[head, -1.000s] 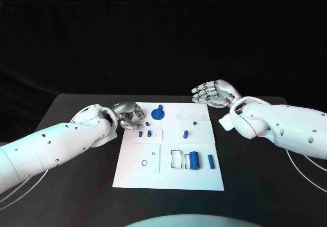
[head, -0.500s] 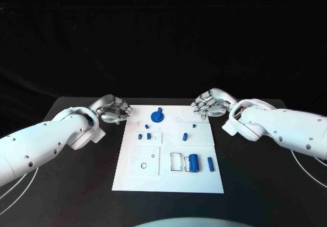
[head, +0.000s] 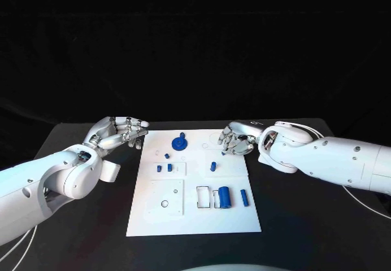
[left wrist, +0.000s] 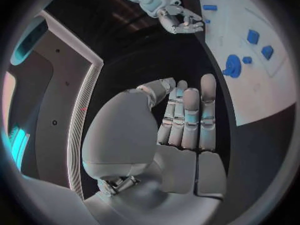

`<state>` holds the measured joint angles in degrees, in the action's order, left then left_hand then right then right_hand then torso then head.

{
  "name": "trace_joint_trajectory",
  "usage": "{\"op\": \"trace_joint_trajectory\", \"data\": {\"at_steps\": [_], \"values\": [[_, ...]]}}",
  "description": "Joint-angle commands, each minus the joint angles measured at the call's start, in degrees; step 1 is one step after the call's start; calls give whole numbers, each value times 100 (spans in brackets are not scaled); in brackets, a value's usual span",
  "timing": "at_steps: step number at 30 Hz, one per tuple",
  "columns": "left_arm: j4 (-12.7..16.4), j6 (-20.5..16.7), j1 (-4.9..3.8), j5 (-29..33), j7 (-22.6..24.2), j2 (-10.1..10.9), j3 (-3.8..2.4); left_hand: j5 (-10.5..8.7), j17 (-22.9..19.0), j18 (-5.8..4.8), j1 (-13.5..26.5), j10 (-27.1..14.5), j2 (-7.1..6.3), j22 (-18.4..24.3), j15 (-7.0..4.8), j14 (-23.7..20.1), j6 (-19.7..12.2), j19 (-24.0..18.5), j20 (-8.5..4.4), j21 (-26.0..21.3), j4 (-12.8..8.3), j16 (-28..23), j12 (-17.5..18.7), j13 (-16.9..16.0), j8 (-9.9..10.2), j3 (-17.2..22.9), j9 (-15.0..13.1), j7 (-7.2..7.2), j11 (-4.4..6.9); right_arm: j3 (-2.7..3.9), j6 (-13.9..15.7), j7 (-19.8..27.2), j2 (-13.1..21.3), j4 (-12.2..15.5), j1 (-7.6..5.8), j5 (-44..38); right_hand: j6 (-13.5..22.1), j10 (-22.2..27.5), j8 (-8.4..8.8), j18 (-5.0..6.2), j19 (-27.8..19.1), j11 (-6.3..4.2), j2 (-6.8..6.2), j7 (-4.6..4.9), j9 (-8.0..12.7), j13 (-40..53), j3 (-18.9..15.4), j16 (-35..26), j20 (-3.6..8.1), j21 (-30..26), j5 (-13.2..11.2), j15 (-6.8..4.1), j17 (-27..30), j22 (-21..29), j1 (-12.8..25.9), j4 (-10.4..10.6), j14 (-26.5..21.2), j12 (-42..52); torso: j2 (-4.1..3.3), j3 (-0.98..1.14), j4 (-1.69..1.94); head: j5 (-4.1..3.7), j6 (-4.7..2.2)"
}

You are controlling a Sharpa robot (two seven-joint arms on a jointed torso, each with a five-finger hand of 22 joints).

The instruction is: Assemble the parts on the task board

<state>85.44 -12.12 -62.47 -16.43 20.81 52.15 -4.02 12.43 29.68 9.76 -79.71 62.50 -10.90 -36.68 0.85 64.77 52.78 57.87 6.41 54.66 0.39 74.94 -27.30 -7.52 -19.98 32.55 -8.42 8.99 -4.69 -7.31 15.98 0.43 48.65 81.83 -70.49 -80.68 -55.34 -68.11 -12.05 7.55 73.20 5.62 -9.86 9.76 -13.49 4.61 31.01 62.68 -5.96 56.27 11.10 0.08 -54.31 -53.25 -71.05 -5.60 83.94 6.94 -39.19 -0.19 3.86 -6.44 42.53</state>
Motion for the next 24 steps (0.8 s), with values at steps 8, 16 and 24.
{"op": "trace_joint_trajectory", "data": {"at_steps": [8, 16, 24], "values": [[276, 381, 52, 988, 562, 91, -6, 9, 247, 87, 115, 29, -16, -16, -11, 122, 8, 120, -13, 48, 26, 134, -9, -9, -14, -52, -9, 8, 5, 2, -126, -640, -34, 159, 48, -1425, 30, 227, 60, -142, 201, 67, -87, 72, -47, -31, 62, 949, -85, 833, 1, 112, -884, -907, 121, 79, 214, -151, -4, 1, 1, 2, 3], [296, 386, 60, 1021, 595, 112, -6, 12, 103, 79, 144, -102, -38, -10, 18, 10, -55, 137, -2, 39, 25, 109, 72, 12, 14, -45, -9, 35, -37, 2, -238, -714, -53, 202, 68, -1528, 23, 231, 47, -182, 294, 66, -94, 67, -78, -24, 92, 1199, -102, 1083, 25, 119, -1132, -1179, 94, 91, 233, -154, -5, 8, 0, 26, 28], [319, 368, 62, 1052, 598, 118, -6, 15, 37, 77, 143, -178, -29, -3, 43, -58, -86, 132, 16, 24, 16, 91, 105, 17, 13, -33, -17, 68, -70, 2, -306, -742, -120, 149, 86, -1550, -55, 109, -12, -211, 350, 27, -13, 28, -139, 9, 217, 1371, -98, 1288, -88, 99, -1272, -1409, -6, 85, 227, -93, -3, 8, 0, 37, 42]]}}
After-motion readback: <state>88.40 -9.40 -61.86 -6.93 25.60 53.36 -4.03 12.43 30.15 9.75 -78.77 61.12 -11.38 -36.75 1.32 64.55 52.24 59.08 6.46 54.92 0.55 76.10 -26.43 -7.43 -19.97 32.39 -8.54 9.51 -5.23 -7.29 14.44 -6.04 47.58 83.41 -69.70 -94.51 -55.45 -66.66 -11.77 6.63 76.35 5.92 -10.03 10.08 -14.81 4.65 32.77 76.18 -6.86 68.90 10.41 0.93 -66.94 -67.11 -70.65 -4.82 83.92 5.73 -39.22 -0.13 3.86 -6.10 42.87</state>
